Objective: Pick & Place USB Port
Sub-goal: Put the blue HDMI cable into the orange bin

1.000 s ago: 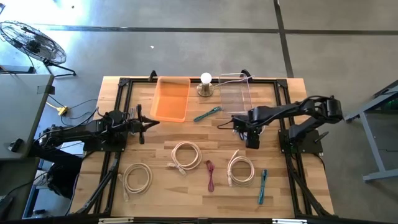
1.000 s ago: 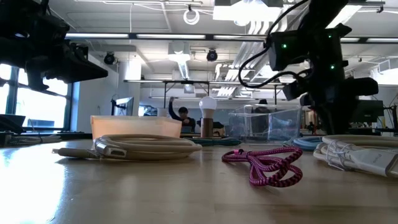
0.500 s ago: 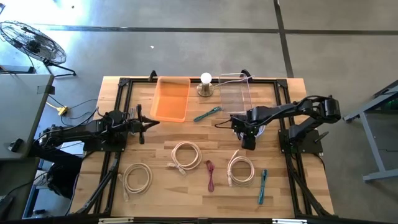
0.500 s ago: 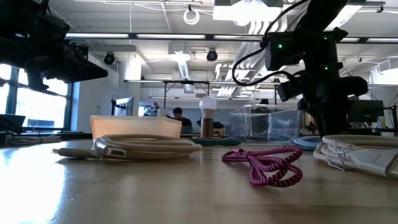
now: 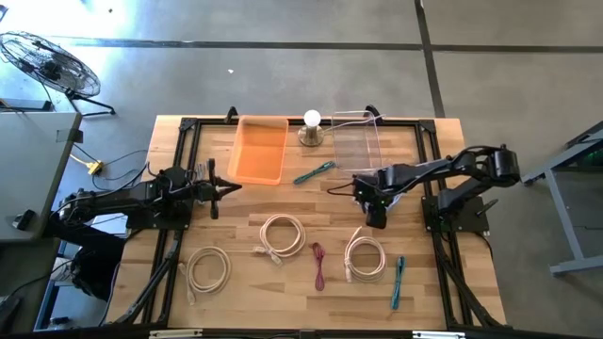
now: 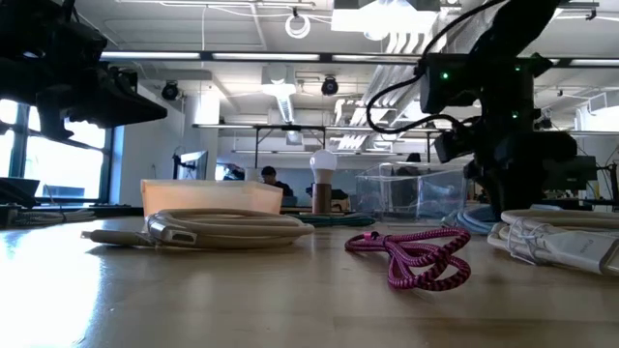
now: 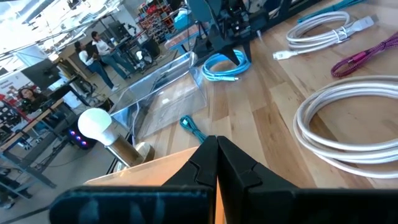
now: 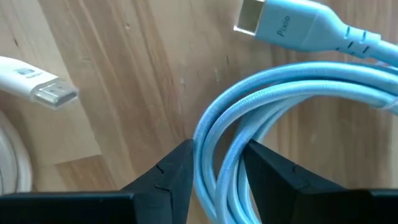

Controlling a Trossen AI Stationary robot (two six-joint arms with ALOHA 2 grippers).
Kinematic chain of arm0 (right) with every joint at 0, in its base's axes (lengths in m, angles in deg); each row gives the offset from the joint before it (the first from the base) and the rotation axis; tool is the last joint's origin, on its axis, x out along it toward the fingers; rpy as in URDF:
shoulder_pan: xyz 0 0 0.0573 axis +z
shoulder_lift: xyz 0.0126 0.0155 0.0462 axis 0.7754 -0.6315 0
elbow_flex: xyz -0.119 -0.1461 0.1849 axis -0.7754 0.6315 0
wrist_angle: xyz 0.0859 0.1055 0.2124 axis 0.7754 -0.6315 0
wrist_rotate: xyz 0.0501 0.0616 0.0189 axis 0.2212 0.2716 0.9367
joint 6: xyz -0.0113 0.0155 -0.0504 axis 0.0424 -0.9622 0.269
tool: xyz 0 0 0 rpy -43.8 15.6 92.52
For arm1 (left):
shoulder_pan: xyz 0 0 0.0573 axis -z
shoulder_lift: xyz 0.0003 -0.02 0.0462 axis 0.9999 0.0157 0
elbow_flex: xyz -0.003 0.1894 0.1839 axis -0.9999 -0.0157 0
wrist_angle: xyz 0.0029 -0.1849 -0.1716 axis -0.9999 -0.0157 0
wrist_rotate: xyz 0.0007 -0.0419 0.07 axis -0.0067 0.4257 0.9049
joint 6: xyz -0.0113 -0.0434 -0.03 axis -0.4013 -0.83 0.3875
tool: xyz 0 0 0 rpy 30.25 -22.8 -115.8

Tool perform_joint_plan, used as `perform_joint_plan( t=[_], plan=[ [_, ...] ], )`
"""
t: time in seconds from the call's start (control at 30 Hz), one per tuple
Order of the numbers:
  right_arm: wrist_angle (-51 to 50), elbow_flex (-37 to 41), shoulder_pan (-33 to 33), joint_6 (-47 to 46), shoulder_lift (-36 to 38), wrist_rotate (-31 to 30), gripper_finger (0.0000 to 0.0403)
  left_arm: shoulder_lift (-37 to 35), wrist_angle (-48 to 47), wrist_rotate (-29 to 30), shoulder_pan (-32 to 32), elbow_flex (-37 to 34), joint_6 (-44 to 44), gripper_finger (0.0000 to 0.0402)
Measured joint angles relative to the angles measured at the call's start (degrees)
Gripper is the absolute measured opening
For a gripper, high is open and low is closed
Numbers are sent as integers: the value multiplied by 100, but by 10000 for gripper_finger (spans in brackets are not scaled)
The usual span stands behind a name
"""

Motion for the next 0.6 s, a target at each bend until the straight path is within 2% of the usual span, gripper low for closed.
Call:
perform_joint_plan(
  t=[0.17,0.27,0.53,0.6],
  plan=[
    [373,281,-2,-36,4,72,132,2,4,-28,1,0,0,1],
    [550,288,-13,-26,4,320,121,2,4,-35,1,0,0,1],
    [637,298,-13,-175,2,345,30,2,4,-50,1,0,0,1],
    [651,298,-7,-174,2,384,25,2,4,-50,2,0,0,1]
  ],
)
